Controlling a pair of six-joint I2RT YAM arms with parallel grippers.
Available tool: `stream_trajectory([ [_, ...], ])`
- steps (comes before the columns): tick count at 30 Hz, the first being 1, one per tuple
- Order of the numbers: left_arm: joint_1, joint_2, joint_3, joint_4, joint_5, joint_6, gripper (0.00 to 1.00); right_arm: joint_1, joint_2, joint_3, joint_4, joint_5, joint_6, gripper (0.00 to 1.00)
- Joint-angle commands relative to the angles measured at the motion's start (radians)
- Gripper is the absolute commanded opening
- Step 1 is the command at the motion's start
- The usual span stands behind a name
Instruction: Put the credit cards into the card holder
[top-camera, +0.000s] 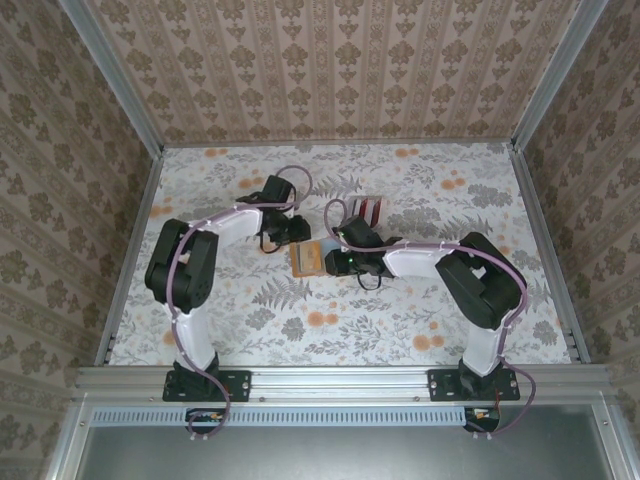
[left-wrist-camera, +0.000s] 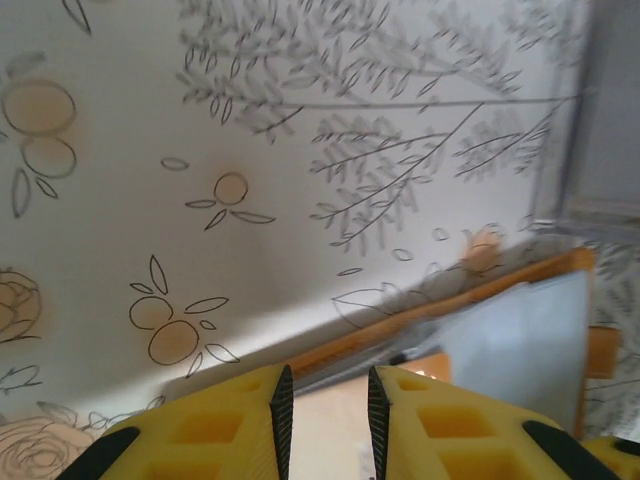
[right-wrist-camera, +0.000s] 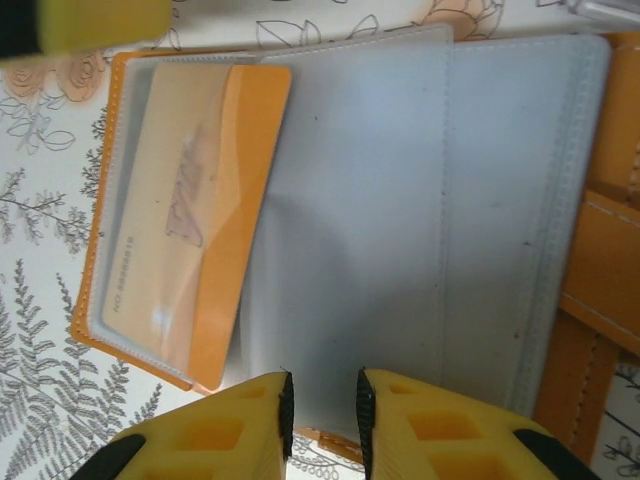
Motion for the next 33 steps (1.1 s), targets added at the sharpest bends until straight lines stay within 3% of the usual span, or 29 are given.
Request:
stream_trajectory([
  [1,-0.006,-0.002,-0.030,-0.017,0.022,0.029,0.29,-0.018,-0.031,-0.033,-0.098,0.094,-0.010,0.26],
  [9,-0.002,-0.029,-0.174,0.042,0.016,-0.002,0.26,-0.036,-0.136,-0.079,-0.139,0.202,-0.013,0.26],
  [17,-0.009,-0.093,-0.242,0.055,0.007,-0.026,0.26,-0.002,-0.177,0.006,-0.131,0.094,-0.050,0.26],
  [22,-0.017,-0.111,-0.248,0.055,0.000,-0.034,0.27,0.002,-0.082,0.105,-0.147,-0.026,-0.046,0.21],
  [27,-0.020,-0.104,-0.244,0.055,0.002,-0.033,0.27,0.002,0.032,0.179,-0.168,-0.066,-0.037,0.08],
  [33,-0.020,-0.098,-0.257,0.070,0.002,-0.038,0.26,0.003,0.105,0.206,-0.196,-0.059,-0.037,0.05],
])
